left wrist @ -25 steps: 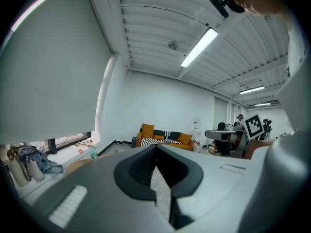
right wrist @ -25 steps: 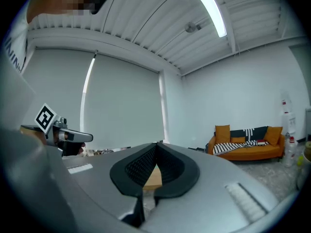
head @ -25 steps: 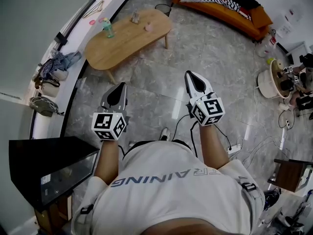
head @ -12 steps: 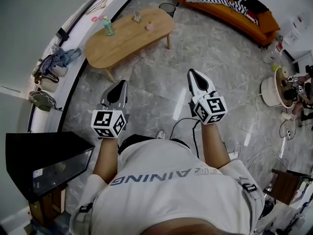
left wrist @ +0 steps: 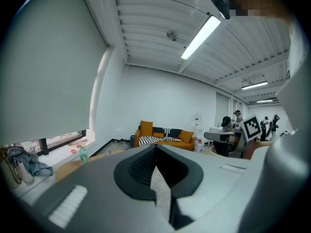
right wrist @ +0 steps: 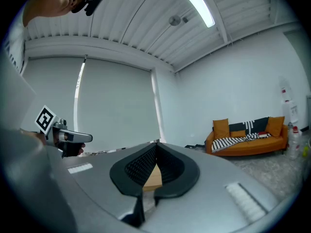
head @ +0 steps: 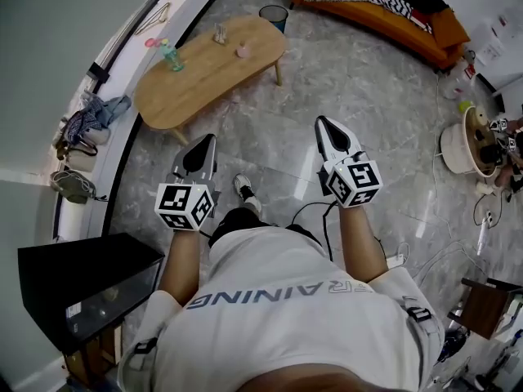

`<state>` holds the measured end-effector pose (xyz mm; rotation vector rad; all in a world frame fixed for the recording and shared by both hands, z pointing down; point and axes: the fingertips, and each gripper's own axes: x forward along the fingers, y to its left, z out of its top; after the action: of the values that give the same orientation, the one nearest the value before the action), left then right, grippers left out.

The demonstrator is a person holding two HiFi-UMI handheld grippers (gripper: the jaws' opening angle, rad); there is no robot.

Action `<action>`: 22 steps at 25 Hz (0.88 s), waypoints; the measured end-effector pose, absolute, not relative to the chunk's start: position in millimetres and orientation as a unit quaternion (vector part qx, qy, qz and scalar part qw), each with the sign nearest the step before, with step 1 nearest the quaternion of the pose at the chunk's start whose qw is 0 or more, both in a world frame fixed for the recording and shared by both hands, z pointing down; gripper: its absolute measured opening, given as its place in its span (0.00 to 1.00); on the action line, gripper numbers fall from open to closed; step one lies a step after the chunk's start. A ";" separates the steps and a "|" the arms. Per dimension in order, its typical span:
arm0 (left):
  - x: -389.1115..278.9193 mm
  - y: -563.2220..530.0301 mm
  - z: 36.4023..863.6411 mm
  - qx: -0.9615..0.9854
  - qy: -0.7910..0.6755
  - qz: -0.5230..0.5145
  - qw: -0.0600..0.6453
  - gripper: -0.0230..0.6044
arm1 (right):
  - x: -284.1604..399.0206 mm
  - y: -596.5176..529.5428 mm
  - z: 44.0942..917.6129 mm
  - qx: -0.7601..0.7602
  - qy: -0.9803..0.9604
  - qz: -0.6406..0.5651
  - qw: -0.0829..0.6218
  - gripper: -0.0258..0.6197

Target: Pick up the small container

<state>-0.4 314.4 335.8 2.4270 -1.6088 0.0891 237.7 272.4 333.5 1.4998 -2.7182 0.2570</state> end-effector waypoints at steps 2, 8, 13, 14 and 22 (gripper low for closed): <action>4.0 292.9 339.4 0.835 -0.536 0.027 0.119 0.04 | 245.1 258.8 332.9 0.494 -0.867 0.072 0.011 0.06; 10.6 218.5 340.0 0.851 -0.506 0.022 0.141 0.04 | 250.4 199.3 313.8 0.514 -0.856 0.055 0.022 0.06; -11.1 154.6 337.4 0.856 -0.495 0.019 0.146 0.04 | 229.5 137.1 306.7 0.526 -0.848 0.058 0.027 0.06; -20.0 140.8 337.0 0.855 -0.497 0.017 0.147 0.04 | 220.0 124.3 307.2 0.522 -0.850 0.057 0.032 0.06; -88.4 51.9 362.2 0.839 -0.516 0.011 0.172 0.04 | 145.9 25.7 329.8 0.496 -0.863 0.068 0.069 0.06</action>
<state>-88.4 51.9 362.2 2.3810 -1.4639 0.0314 145.9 25.7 329.8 1.4924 -2.5986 0.2037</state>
